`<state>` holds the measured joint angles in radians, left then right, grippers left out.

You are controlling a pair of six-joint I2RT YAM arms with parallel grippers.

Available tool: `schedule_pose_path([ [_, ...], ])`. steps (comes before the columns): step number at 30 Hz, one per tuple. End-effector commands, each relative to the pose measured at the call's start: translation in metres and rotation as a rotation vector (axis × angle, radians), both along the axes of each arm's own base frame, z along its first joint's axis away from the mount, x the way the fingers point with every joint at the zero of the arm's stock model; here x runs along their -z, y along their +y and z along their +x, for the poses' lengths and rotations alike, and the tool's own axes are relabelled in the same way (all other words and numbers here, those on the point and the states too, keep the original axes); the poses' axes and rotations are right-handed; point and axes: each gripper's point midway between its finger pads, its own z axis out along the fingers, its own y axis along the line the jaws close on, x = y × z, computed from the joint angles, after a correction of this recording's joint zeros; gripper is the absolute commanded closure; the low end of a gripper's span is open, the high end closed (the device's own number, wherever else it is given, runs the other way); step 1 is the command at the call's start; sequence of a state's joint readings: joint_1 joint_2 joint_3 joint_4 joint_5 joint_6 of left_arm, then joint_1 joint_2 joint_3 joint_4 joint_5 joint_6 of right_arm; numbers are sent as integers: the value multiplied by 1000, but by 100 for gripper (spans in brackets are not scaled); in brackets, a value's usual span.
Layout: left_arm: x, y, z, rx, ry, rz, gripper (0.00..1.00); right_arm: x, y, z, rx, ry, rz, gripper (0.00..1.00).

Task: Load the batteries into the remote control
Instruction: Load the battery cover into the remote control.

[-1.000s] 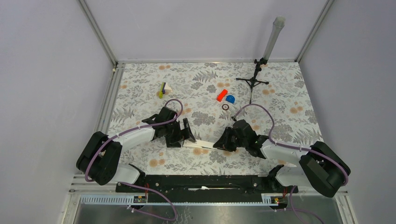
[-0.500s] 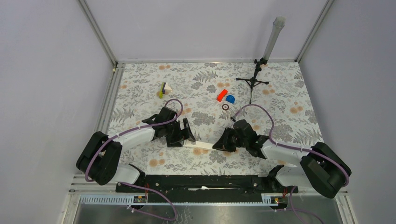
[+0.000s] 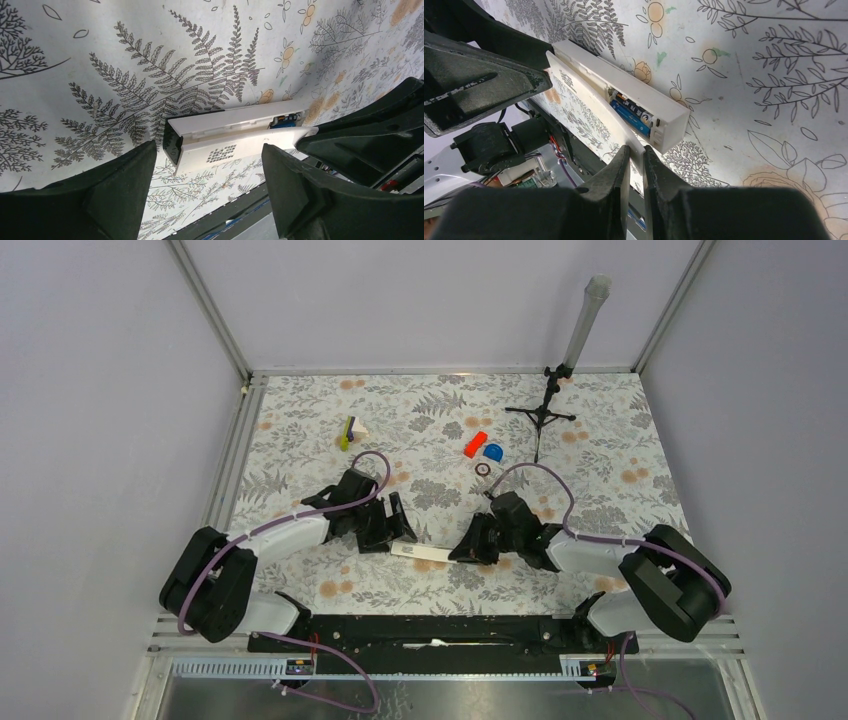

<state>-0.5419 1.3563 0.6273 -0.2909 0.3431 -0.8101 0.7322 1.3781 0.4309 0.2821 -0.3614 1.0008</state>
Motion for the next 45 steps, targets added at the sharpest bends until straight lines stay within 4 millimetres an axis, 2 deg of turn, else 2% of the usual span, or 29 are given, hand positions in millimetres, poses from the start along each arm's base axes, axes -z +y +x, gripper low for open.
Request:
schedule_pose_path([
  [1, -6, 0, 4, 3, -43, -9, 21, 0, 0, 6, 10, 5, -32, 100],
  [10, -5, 5, 4, 9, -48, 25, 23, -4, -10, 13, 85, -15, -69, 100],
  [16, -6, 5, 5, 10, -52, 28, 24, 4, -19, 9, 75, 21, -149, 100],
  [24, -4, 6, 4, 9, -48, 33, 26, 14, -18, 7, 35, 50, -188, 100],
  [27, 1, 7, 3, 11, -38, 42, 31, 17, -16, 9, 23, 58, -206, 100],
  [31, 8, 9, 0, 24, -16, 62, 42, 22, -24, 5, 10, 86, -266, 100],
  [37, 14, 13, -3, 43, 0, 91, 46, 20, -33, 5, 9, 84, -324, 100],
  [45, 29, 24, -8, 34, 55, 169, 51, 18, -32, 6, 2, 92, -333, 98],
])
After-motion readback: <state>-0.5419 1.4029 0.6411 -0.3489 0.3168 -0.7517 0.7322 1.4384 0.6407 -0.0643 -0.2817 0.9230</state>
